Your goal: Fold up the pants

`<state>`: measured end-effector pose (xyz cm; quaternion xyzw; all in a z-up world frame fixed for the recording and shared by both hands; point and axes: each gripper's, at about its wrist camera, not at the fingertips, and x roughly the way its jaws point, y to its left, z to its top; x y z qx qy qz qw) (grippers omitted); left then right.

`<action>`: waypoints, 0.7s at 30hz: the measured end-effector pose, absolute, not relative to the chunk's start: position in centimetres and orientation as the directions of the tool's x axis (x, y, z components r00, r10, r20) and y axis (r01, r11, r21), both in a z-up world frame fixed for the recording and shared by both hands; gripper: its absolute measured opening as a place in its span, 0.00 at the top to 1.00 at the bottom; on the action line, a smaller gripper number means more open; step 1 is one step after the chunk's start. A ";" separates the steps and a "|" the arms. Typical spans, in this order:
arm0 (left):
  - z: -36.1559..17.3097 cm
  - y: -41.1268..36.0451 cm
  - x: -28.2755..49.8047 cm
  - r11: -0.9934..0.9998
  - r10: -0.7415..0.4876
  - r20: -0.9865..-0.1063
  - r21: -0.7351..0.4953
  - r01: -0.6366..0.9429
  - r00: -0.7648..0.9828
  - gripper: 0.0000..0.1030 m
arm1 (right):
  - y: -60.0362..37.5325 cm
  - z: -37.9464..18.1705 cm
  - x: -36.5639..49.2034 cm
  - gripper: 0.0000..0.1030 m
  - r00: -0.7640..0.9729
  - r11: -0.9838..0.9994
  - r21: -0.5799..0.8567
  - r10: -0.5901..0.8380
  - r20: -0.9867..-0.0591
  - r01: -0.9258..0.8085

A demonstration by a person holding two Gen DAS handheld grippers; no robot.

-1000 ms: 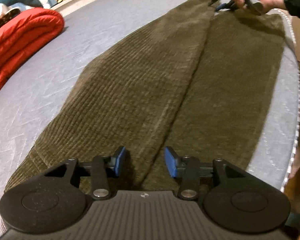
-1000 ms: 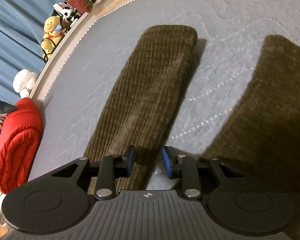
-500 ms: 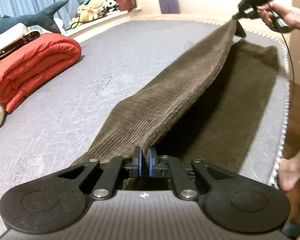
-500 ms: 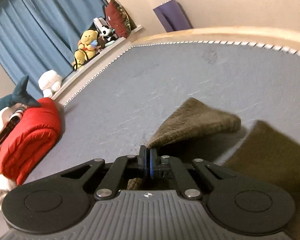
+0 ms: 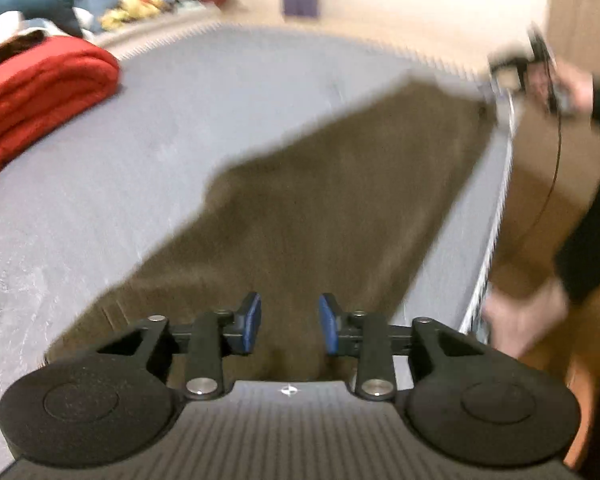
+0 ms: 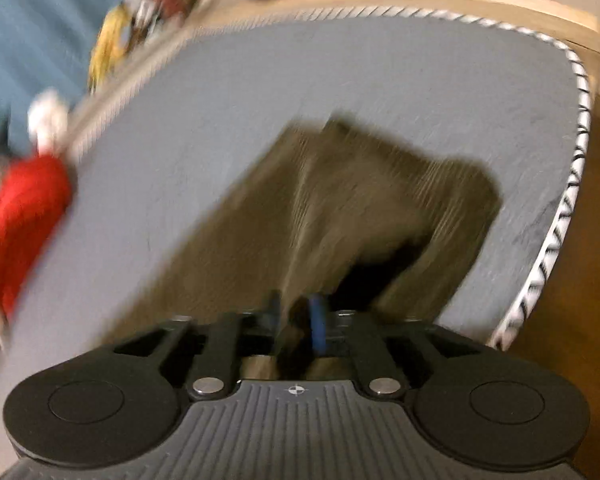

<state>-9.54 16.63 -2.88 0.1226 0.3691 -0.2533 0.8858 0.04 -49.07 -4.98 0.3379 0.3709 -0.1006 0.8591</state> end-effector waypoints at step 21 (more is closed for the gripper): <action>-2.8 16.3 -5.4 0.935 -0.185 -0.681 0.100 0.340 0.708 0.61 | -53.4 -9.1 0.9 0.44 0.688 0.394 0.699 0.196 -0.699 0.597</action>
